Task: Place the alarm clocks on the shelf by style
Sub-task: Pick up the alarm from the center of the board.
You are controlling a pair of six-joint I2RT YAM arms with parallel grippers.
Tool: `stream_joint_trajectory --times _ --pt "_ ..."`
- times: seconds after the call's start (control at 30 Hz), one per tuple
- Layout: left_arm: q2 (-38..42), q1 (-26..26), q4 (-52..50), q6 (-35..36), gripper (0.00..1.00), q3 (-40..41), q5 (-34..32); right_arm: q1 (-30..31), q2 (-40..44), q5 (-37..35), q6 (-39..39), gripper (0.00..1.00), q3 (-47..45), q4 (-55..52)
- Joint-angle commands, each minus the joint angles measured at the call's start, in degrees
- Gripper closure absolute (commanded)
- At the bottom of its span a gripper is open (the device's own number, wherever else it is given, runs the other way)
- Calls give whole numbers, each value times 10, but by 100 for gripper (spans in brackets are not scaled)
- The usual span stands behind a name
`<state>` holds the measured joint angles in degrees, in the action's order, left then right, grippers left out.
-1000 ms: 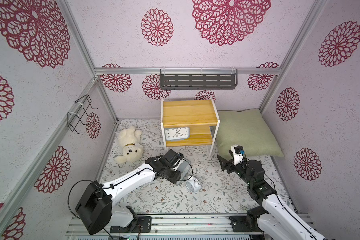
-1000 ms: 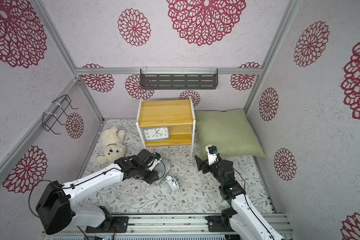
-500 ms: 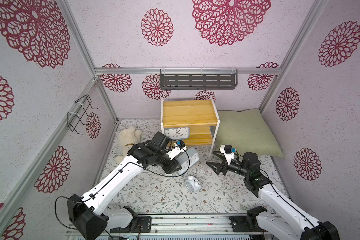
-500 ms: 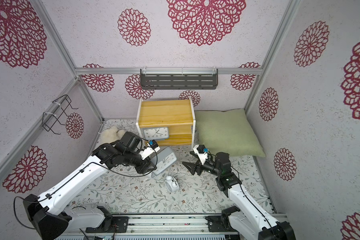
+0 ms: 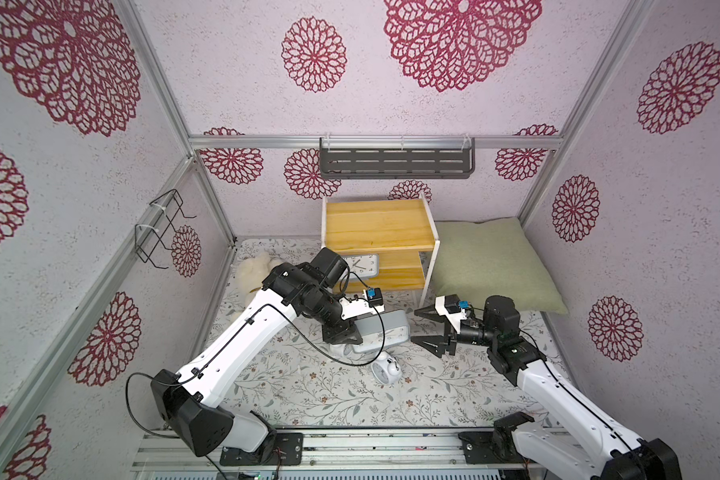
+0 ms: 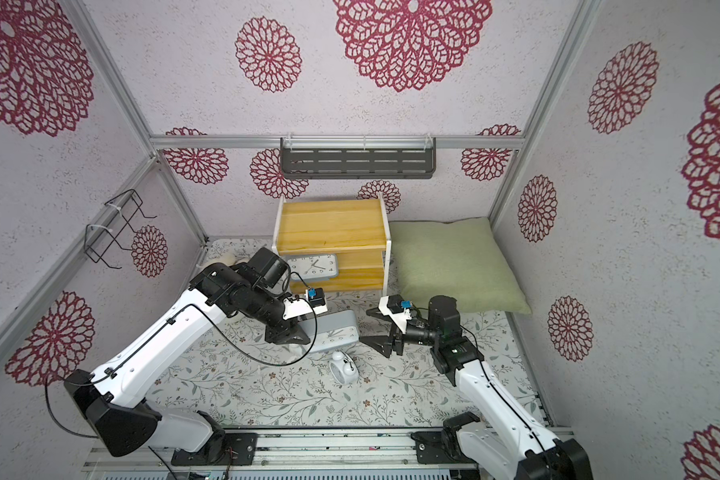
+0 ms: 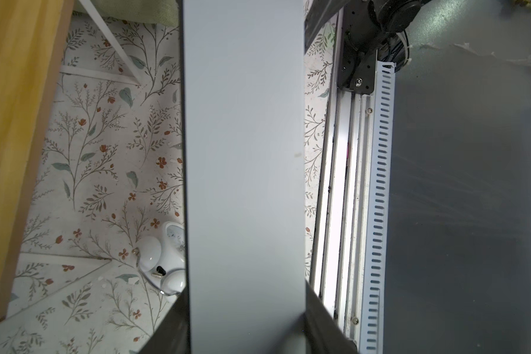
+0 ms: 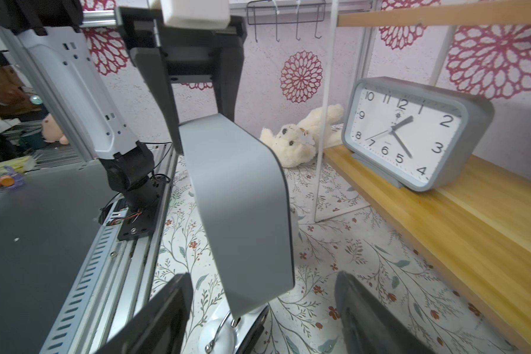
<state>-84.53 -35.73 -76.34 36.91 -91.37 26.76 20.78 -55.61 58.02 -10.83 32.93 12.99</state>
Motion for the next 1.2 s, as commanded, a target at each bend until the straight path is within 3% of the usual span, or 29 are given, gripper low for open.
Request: stream_joint_trajectory --times 0.0,0.4,0.7,0.8,1.0,1.17 --pt "-26 3 -40 78 68 -45 36 -3 -7 65 -19 21 23 -9" --pt "-145 2 -120 122 68 -171 73 0 -17 69 -24 25 31 -9" --pt "-157 2 -123 119 66 -191 75 0 -21 61 -31 49 27 -15" --pt "-155 3 -114 104 60 -190 74 -1 -15 35 -26 58 21 -7" --pt "-133 9 -48 29 32 -164 42 -2 23 -42 22 65 -8 35" --pt "-58 31 97 -63 24 -79 -7 -3 86 -126 66 66 -46 35"
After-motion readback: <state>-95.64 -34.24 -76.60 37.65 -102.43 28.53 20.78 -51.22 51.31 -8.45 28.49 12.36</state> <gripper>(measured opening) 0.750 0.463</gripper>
